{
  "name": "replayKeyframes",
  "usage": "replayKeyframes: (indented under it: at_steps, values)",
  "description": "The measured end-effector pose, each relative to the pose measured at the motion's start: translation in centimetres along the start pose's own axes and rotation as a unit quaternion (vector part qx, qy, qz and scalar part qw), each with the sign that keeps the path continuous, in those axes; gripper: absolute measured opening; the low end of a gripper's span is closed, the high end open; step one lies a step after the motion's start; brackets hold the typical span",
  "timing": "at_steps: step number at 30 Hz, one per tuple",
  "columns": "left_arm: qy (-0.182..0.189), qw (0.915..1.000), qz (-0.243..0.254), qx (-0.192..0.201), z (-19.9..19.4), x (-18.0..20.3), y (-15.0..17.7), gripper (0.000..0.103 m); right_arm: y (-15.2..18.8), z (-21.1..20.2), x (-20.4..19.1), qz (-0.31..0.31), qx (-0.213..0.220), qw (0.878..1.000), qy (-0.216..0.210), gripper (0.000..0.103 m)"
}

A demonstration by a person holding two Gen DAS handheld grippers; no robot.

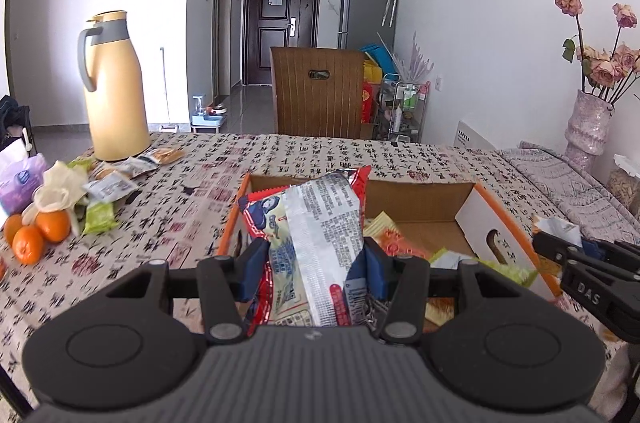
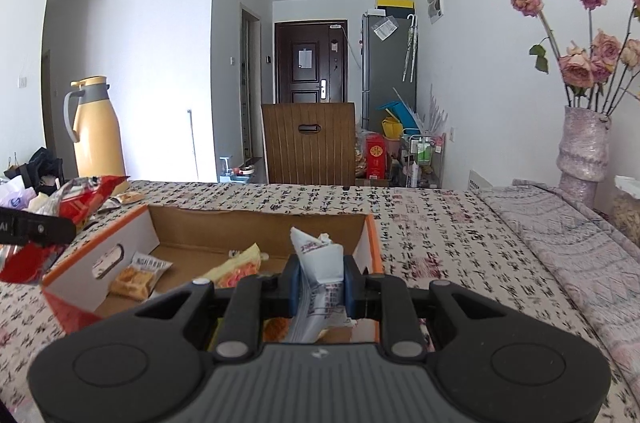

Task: Organize snacks
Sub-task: 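Carry both packets over the box with both grippers, then drop both packets into the box and open both grippers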

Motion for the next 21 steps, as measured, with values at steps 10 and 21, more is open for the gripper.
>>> replayKeyframes:
  at_steps: [10,21]
  values:
    - [0.003,0.9999,-0.001,-0.012,5.6,0.8,-0.5,0.052,-0.7,5.7,-0.2,0.025,-0.01,1.0,-0.015,0.02]
    - [0.008,0.9996,-0.006,-0.028,7.7,0.2,1.0,0.053,0.6,7.2,0.0,0.04,-0.019,0.999,-0.026,0.023]
Point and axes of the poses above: each gripper's, at about its wrist camera, not at the fingertips, and z roughly the way its jaws point, x to its right, y to its underside, the point moved 8 cm from there along z, roughly the way its jaws point, and after that the axes turned 6 degrees about -z, right-handed, at the moved point
